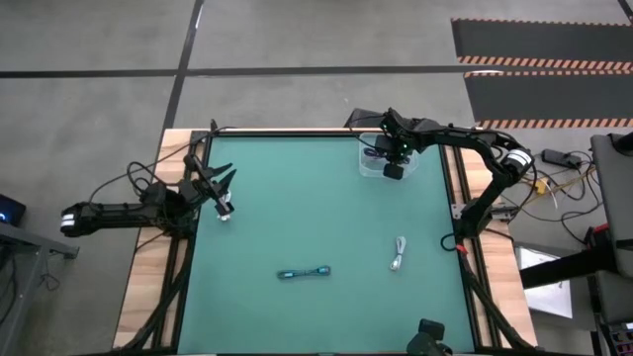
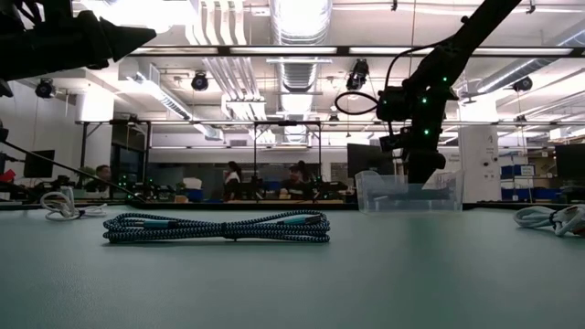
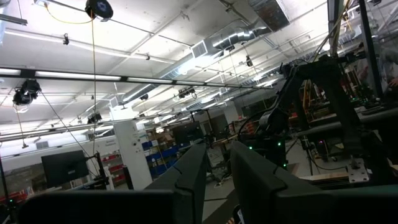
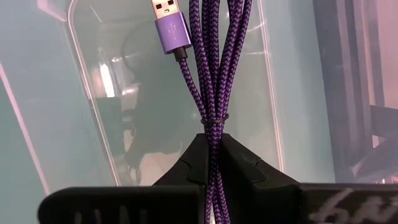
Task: Pick and place USB-C Cables
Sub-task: Put the violet charger cable into the transparent bin
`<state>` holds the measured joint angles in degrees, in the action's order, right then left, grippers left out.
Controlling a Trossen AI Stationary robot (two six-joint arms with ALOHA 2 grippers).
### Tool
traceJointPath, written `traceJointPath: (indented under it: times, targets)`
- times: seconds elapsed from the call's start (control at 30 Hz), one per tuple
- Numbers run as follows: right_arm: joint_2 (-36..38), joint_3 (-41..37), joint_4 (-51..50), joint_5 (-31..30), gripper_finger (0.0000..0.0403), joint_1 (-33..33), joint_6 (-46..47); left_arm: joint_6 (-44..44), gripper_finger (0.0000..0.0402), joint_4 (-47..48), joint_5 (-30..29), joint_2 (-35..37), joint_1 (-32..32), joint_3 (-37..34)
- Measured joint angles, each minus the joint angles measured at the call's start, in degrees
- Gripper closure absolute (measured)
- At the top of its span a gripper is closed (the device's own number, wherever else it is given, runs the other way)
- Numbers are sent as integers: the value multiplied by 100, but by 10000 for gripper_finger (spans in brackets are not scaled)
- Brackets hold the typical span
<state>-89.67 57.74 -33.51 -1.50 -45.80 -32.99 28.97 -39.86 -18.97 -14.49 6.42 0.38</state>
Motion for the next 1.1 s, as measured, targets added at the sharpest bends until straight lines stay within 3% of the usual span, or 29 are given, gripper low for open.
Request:
traceJointPath:
  times: [0.87,1.1]
  targets:
    - [-404,-4,109,-2,389,2,136,1,343,-1,0,-1,0,0]
    - [-388,-4,98,-34,342,1,239,1,343,-1,-1,-2,-1,0]
